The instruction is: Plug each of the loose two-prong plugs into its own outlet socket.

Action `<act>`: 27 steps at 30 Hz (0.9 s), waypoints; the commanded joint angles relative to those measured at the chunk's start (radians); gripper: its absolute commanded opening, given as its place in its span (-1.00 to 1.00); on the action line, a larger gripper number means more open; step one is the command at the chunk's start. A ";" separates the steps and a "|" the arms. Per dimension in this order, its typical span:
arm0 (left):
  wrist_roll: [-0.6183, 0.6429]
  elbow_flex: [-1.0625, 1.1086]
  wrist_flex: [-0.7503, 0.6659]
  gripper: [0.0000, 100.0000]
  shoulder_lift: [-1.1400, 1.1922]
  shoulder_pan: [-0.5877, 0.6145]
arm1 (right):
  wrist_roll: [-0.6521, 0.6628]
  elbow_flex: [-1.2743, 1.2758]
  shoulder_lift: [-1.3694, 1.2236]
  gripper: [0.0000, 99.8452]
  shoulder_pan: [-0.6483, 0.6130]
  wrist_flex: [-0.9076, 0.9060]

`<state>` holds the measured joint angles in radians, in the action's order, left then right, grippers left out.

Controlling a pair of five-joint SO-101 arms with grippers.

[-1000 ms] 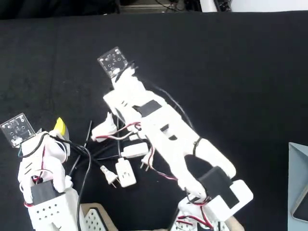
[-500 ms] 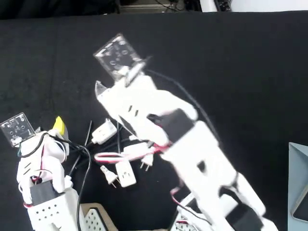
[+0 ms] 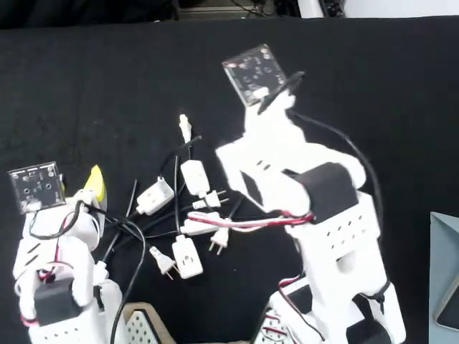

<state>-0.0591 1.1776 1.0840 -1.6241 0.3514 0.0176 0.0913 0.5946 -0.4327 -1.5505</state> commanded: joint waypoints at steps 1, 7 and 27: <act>-0.031 -0.205 0.074 -0.57 0.178 -0.059 | -0.012 -0.042 0.024 -0.91 0.084 -0.107; -0.206 -0.404 0.229 -0.56 0.540 -0.142 | -0.011 0.064 0.022 -0.91 0.218 -0.143; -0.532 -0.503 0.025 -0.33 1.244 -0.302 | 0.008 0.550 0.024 -0.91 0.348 0.261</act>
<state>-0.5808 0.7311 1.1807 -0.4242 0.0752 0.0238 0.6406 0.5961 -0.1043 -1.3050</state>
